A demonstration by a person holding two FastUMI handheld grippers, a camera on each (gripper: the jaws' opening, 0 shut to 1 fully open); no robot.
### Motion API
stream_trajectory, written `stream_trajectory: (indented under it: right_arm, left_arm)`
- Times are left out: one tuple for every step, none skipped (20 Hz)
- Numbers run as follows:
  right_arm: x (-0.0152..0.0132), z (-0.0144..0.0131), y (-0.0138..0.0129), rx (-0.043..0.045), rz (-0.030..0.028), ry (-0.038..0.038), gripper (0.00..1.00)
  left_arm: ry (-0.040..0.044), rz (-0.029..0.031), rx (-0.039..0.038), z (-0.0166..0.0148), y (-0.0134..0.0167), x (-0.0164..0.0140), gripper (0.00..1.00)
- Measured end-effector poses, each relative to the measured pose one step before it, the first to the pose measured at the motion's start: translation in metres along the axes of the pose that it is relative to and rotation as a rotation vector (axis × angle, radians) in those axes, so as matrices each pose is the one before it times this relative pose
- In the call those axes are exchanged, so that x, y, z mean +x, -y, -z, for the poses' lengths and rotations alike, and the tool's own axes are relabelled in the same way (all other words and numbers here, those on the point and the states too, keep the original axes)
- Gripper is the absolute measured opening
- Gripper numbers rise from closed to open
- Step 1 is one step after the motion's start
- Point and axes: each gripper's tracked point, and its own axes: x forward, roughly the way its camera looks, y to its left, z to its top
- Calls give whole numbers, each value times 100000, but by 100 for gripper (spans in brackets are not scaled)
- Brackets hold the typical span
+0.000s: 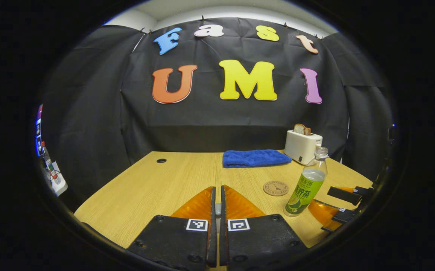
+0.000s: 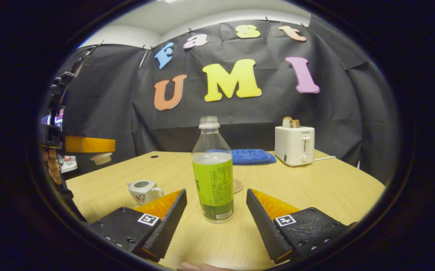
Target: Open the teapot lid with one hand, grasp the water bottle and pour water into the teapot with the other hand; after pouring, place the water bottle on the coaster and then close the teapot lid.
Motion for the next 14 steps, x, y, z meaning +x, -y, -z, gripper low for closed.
stream_trajectory:
  right_arm:
    - [623,-115,12,-806,787,-28,97]
    - [608,-86,-114,-294,522,-48,96]
    - [636,-243,-110,-168,-28,339,95]
    - [671,-126,-125,209,198,346,95]
    - [543,187,-118,930,-337,-291,95]
    - [575,51,-219,935,-267,155,95]
    - [497,130,218,862,1084,-190,95]
    - [387,207,-111,615,9,-423,94]
    - [370,321,-256,238,-166,-369,95]
    - [-12,-235,-19,-690,594,-133,90]
    - [44,-143,253,-1003,1711,1519,85]
    - [264,-250,153,-1042,1093,133,81]
    - [-214,196,-253,-617,-71,-263,77]
    - [-5,-53,-177,-203,-220,-121,75]
  left_arm:
    - [926,319,-424,-270,-26,-598,5]
    - [1015,297,-495,-315,-105,-517,5]
    - [933,558,-572,-214,30,-389,5]
    - [572,525,-691,-189,60,-357,5]
    - [-259,629,-93,107,93,-75,5]
    - [-408,601,377,155,18,-36,5]
    - [-90,294,584,30,-124,-308,5]
    - [348,238,623,45,-181,-54,5]
    - [196,578,734,-13,60,145,5]
    - [-166,289,776,56,40,-107,5]
    - [359,-114,381,34,-261,-8,5]
    - [-435,970,212,96,-29,9,5]
    - [-667,436,-225,163,128,-73,5]
    - [-230,115,-16,103,-151,19,5]
